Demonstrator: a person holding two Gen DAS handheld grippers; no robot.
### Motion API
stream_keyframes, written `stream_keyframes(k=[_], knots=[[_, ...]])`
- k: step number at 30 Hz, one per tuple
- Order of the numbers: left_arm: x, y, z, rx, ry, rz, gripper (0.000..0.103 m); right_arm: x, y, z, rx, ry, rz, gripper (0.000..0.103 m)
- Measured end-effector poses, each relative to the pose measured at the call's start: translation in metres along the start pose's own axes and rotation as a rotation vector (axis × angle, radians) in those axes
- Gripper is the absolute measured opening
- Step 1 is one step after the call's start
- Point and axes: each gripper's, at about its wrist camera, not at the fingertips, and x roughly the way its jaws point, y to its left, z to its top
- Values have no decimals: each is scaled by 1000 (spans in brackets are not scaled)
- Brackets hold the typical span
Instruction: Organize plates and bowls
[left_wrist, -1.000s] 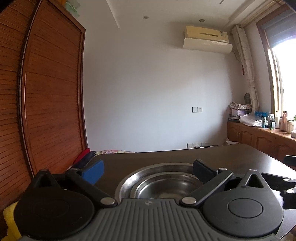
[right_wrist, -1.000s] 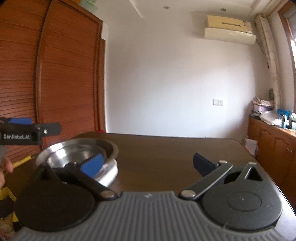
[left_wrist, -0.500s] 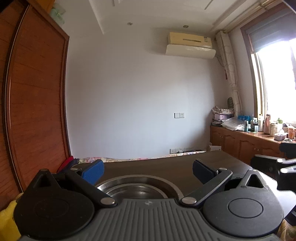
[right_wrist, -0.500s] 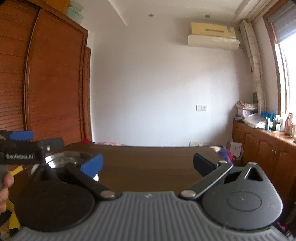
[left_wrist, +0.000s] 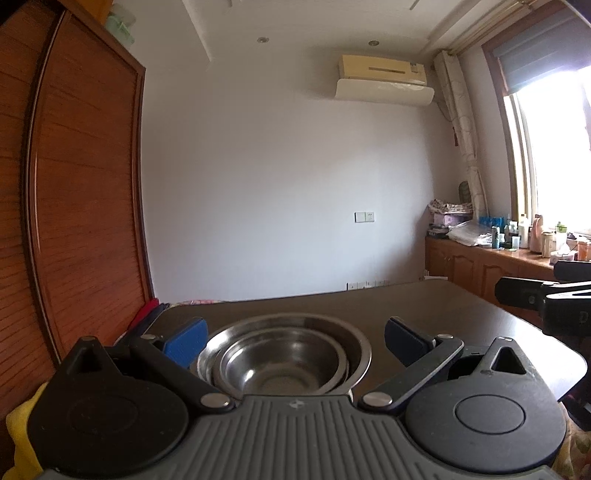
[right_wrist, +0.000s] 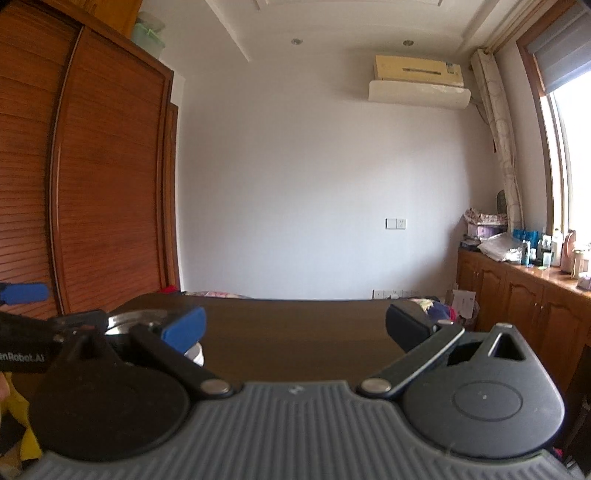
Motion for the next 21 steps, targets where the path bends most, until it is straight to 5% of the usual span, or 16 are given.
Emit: stream_keyframes(k=[21], knots=[[2,11,-18,-21,45,25,103,0,-1,-14,9,18,-33,103]])
